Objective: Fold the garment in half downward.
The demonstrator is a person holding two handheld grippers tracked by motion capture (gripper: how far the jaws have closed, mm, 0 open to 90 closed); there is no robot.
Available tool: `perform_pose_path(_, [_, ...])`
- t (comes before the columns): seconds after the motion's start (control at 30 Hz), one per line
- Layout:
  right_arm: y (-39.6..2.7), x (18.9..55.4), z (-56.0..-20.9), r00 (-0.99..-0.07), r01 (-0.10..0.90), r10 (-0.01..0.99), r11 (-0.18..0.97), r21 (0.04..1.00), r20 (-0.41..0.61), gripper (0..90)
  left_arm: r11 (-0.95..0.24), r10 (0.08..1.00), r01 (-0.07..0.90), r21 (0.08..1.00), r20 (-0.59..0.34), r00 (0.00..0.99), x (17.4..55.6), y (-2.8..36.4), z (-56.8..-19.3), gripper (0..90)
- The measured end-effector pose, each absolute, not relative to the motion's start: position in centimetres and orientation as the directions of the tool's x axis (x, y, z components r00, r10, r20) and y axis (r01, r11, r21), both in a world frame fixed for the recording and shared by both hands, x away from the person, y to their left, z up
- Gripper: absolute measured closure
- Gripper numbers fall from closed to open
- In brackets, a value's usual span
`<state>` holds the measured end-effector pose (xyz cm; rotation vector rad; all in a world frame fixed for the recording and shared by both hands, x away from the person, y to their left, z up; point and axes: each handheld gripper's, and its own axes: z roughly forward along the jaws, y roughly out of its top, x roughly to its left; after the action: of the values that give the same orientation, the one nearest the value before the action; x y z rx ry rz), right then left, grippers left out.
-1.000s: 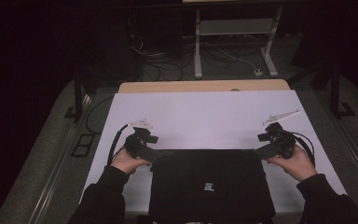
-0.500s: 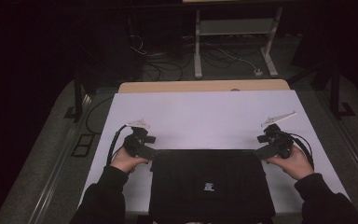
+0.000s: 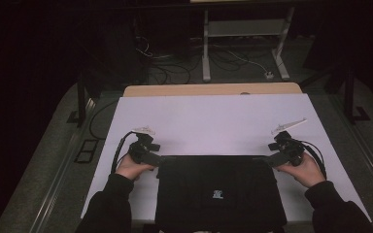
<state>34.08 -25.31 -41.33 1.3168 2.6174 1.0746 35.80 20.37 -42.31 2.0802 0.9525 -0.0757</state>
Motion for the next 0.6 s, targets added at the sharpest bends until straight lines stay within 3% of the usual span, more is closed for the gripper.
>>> perform_pose_path(0.33, [-25.9,34.4,-42.1,-0.633,0.711,0.723,0.401,0.577,0.277,0.0,-0.384,0.601,0.660,0.646,-0.368,0.710,35.9,20.6,-43.2,0.0])
perform_pose_path(0.6, [-26.9,34.5,-42.5,-0.621,0.718,0.729,0.382,0.582,0.288,6.4,-0.389,0.607,0.669,0.634,-0.369,0.703,36.0,20.6,-43.6,0.0])
